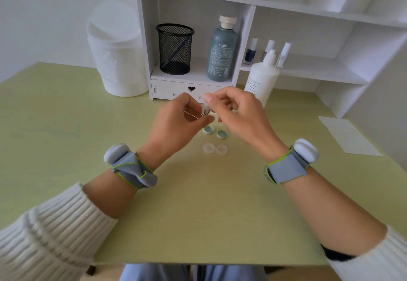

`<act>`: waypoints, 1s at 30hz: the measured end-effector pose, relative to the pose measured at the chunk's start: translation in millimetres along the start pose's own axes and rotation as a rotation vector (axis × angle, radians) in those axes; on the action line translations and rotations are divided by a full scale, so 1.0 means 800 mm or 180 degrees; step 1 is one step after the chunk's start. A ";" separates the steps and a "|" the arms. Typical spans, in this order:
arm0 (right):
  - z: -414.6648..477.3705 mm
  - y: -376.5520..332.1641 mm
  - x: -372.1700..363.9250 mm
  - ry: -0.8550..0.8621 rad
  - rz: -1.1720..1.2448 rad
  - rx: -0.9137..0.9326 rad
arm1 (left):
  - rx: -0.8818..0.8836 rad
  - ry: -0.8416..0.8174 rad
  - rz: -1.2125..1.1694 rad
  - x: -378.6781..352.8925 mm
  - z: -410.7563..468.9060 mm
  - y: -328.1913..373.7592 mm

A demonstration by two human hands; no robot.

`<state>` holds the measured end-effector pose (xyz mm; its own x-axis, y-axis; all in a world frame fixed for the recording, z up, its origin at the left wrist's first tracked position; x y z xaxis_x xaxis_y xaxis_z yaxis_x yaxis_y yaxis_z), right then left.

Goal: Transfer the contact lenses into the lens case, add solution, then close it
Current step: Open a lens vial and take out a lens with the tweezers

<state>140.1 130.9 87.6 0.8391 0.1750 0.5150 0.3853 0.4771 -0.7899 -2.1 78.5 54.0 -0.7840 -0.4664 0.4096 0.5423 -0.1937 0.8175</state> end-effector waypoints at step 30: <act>-0.006 0.002 0.017 -0.0356 -0.0158 0.0322 | 0.0131 -0.0556 -0.0853 -0.037 -0.012 -0.005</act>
<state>153.8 129.7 91.2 0.7698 0.2413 0.5909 0.3798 0.5708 -0.7279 21.8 84.5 34.8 -0.9392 -0.2476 0.2378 0.2995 -0.2528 0.9200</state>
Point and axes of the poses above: each hand's wrist, its own z-axis towards the middle knuckle, its own x-axis out of the back of the hand, y = z × x, the point moved 10 cm from there along z, towards the middle knuckle, and after that the axes turned 4 degrees about -x, right-handed, at the moved point
